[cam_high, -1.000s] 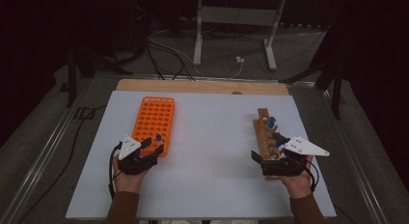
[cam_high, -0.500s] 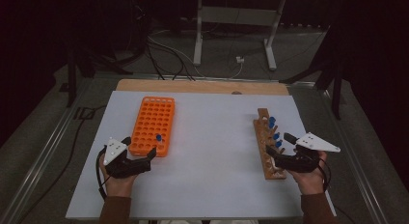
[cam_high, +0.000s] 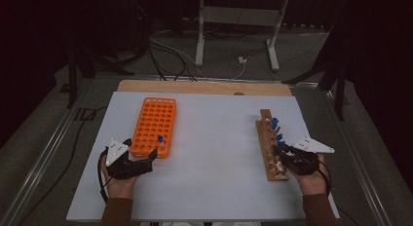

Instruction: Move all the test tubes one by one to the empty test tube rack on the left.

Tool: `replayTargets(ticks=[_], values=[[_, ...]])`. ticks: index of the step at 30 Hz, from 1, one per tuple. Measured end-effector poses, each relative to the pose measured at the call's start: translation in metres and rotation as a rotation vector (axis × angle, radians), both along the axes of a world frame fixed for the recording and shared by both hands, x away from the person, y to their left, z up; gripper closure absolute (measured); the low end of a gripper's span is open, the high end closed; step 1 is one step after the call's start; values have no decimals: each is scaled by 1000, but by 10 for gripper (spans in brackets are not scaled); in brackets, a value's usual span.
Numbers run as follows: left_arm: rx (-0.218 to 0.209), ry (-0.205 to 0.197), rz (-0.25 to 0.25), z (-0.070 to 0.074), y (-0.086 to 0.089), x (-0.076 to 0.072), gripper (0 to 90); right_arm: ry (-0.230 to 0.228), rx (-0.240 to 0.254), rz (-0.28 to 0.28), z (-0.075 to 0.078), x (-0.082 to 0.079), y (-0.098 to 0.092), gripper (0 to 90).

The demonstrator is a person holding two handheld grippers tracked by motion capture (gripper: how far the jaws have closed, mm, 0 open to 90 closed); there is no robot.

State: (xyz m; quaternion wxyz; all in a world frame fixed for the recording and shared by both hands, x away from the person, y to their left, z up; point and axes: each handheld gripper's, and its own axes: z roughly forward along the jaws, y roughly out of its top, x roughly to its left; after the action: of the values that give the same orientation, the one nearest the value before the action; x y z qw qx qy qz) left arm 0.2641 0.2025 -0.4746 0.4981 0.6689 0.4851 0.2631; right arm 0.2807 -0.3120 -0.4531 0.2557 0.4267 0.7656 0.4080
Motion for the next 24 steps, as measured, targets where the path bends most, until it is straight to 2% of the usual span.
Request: replayTargets(ticks=[4, 14, 24], values=[[3, 1, 3, 0, 0, 0, 8, 8, -14, -12, -3, 2, 0, 742], [-7, -3, 12, 0, 1, 0, 8, 4, -4, -22, -4, 3, 2, 766], [-10, 2, 11, 0, 1, 0, 8, -27, 18, -17, 14, -1, -3, 767]])
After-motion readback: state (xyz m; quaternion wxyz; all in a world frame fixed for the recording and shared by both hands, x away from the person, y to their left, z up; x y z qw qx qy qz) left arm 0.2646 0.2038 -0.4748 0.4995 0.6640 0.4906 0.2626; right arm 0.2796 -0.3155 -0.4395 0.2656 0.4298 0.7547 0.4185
